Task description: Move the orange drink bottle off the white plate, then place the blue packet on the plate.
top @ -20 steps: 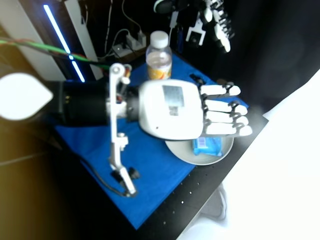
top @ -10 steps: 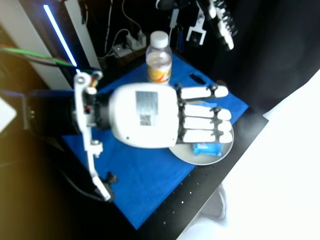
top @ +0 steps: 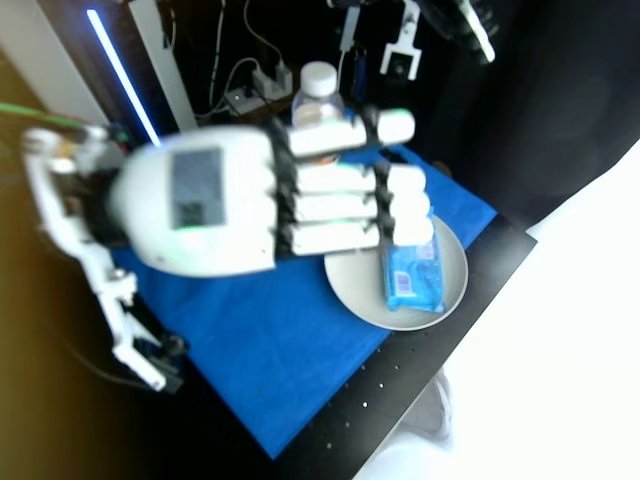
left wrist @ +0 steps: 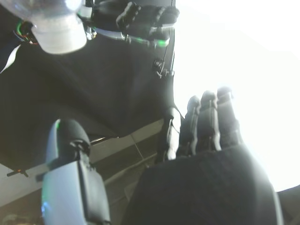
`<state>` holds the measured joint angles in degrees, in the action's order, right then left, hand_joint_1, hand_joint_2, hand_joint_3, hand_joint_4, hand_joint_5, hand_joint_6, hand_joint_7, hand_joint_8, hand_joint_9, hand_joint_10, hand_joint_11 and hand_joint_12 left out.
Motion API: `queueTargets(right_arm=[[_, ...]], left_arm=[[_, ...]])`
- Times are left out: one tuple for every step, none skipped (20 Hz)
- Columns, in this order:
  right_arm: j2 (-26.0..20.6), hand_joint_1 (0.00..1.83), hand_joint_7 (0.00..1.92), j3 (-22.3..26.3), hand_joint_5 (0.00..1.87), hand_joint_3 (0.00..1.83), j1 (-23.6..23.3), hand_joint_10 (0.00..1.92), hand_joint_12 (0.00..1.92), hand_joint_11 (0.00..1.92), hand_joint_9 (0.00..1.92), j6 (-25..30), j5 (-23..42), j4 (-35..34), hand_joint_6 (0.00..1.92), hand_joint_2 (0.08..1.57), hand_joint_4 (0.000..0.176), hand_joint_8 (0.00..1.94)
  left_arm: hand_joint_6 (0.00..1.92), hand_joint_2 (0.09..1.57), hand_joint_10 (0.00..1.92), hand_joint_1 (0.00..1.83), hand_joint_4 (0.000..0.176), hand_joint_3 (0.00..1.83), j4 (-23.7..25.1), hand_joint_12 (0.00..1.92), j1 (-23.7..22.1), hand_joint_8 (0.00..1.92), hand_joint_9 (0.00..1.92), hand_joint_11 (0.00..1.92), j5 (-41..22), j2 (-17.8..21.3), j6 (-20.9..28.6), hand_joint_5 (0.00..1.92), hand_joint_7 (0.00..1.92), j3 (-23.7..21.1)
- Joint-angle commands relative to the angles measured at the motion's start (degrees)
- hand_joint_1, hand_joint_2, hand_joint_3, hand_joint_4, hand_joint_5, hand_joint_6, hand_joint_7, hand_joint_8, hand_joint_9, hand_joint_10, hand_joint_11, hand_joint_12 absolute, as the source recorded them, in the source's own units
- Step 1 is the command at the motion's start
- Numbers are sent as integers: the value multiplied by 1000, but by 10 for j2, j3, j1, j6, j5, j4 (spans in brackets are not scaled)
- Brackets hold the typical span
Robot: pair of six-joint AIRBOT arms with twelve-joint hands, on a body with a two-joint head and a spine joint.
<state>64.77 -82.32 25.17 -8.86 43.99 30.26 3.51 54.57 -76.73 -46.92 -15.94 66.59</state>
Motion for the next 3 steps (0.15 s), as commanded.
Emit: queueTargets(right_arm=[[-7, 942, 119, 13, 34, 13, 9, 0, 83, 45, 64, -25, 83, -57, 0, 744, 176, 0], [-21, 916, 115, 31, 40, 11, 31, 1, 84, 55, 71, -56, 111, -100, 0, 799, 176, 0], [-29, 914, 116, 39, 53, 16, 49, 0, 90, 68, 60, -64, 142, -128, 5, 827, 176, 0]], left_arm=[[0, 956, 0, 484, 176, 0, -26, 0, -6, 0, 0, 0, -81, 2, -5, 0, 0, -2], [2, 873, 4, 554, 176, 0, -28, 0, -9, 0, 30, 0, -91, 4, -14, 29, 0, -6], [3, 836, 8, 669, 144, 0, -29, 0, -12, 3, 64, 0, -99, 6, -19, 57, 38, -8]])
